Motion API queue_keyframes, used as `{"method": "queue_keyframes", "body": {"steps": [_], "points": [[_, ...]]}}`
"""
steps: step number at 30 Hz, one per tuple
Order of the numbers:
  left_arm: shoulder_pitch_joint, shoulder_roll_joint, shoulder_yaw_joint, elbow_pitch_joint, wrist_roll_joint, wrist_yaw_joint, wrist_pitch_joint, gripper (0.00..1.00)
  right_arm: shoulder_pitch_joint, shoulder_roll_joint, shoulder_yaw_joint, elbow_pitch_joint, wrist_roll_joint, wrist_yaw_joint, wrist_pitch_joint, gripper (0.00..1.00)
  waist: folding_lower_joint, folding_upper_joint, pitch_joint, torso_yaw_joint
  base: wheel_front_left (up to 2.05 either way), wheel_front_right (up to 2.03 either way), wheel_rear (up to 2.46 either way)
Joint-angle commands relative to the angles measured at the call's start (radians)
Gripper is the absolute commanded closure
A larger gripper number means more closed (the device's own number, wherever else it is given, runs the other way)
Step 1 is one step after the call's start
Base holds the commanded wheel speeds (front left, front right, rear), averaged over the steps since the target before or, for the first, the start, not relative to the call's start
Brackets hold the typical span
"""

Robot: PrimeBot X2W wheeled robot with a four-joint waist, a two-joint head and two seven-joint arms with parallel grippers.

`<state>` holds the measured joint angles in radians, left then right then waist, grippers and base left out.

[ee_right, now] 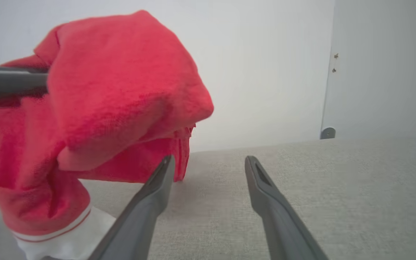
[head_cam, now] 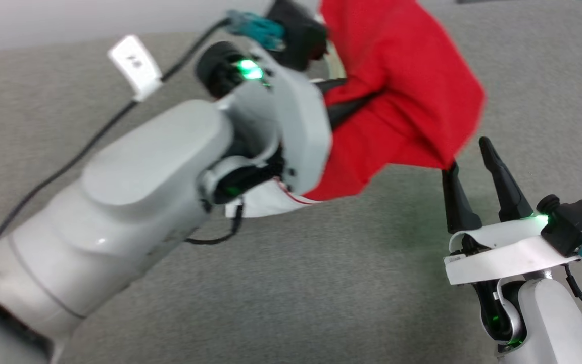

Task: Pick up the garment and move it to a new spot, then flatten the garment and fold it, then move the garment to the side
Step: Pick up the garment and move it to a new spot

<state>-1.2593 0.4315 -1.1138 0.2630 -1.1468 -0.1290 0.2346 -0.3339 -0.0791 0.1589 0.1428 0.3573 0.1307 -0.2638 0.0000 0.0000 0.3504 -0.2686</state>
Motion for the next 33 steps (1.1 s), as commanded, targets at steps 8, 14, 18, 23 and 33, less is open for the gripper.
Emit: {"method": "queue_keyframes", "body": {"steps": [8, 14, 18, 23, 33], "points": [[-0.054, -0.054, -0.150, 0.149, -0.046, -0.002, -0.033, 1.00, -0.010, 0.025, -0.022, -0.010, 0.033, 0.000, -0.001, 0.00, 0.0000, 0.0000, 0.092, -0.146, 0.00, 0.00, 0.00], [0.007, -0.028, -0.166, 0.262, 0.010, -0.002, 0.085, 1.00, -0.006, 0.029, -0.011, -0.015, 0.057, 0.000, -0.001, 0.00, 0.0000, 0.0000, 0.108, -0.193, 0.00, 0.00, 0.00], [0.045, -0.013, -0.168, 0.304, 0.032, -0.002, 0.152, 1.00, 0.000, 0.029, -0.011, -0.019, 0.077, 0.000, -0.001, 0.00, 0.0000, 0.0000, 0.116, -0.205, 0.00, 0.00, 0.00], [0.102, -0.011, -0.178, 0.339, 0.090, 0.000, 0.210, 1.00, -0.004, 0.029, -0.009, -0.019, 0.087, 0.000, -0.001, 0.00, 0.0000, 0.0000, 0.125, -0.205, 0.00, 0.00, 0.00], [0.060, -0.065, -0.169, 0.346, 0.018, 0.000, 0.029, 0.00, 0.003, 0.028, -0.042, -0.005, 0.013, 0.000, -0.001, 0.00, 0.0000, 0.0000, 0.062, -0.109, 0.00, 0.00, 0.00]]}}
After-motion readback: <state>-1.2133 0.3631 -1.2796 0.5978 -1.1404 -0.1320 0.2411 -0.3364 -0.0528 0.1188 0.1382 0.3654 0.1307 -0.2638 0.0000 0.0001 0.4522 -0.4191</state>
